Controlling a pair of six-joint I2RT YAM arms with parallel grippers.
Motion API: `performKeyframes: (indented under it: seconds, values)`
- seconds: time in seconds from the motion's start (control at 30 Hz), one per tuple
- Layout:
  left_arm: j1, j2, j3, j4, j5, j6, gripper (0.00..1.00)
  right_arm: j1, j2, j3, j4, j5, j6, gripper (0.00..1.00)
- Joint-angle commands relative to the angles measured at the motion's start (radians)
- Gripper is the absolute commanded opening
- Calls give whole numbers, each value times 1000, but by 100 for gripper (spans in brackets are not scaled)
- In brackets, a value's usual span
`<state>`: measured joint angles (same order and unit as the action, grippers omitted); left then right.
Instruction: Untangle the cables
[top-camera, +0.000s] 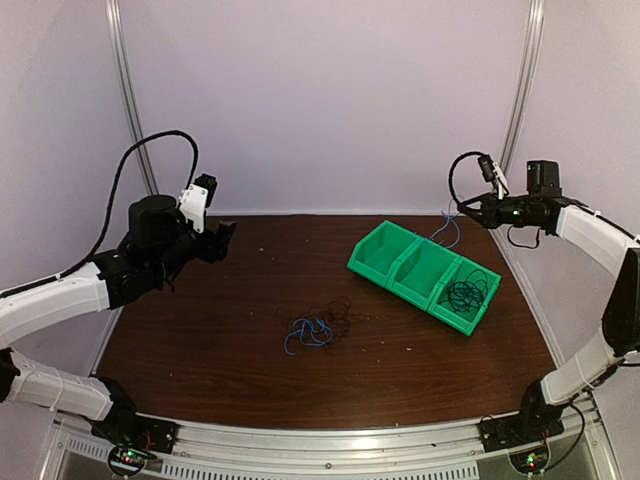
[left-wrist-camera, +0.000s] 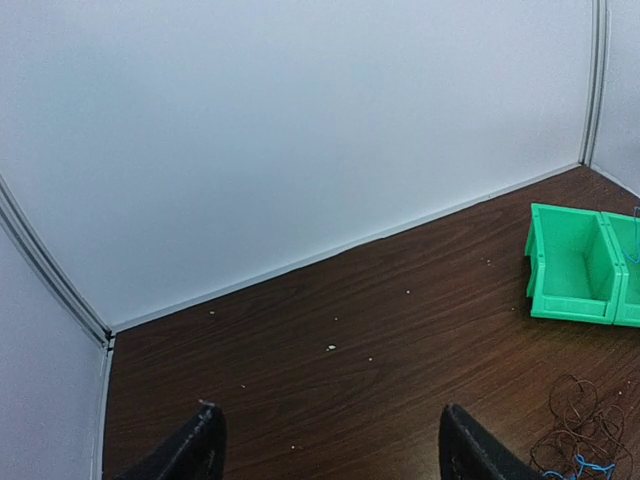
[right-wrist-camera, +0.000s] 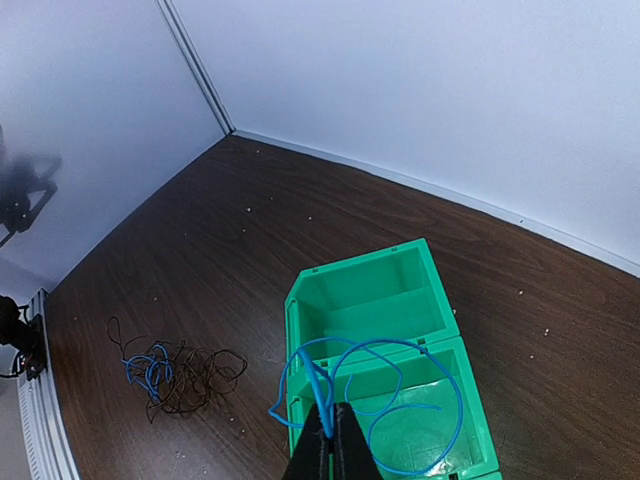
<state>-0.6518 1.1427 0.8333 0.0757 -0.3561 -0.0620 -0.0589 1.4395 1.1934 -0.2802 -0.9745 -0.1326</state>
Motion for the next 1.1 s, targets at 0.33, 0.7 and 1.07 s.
performKeyframes:
  seconds: [0.33,0.7,1.07]
  values:
    - [0,-11,-2,45,5,-4,74,12,265,-40,-15,36,-62,0]
    - [0,-4,-1,43,10,-4,74,123,322,0,-23,291,-58,0]
    - [0,1,3,39,20,-6,74,154,375,114,-157,489,-71,7]
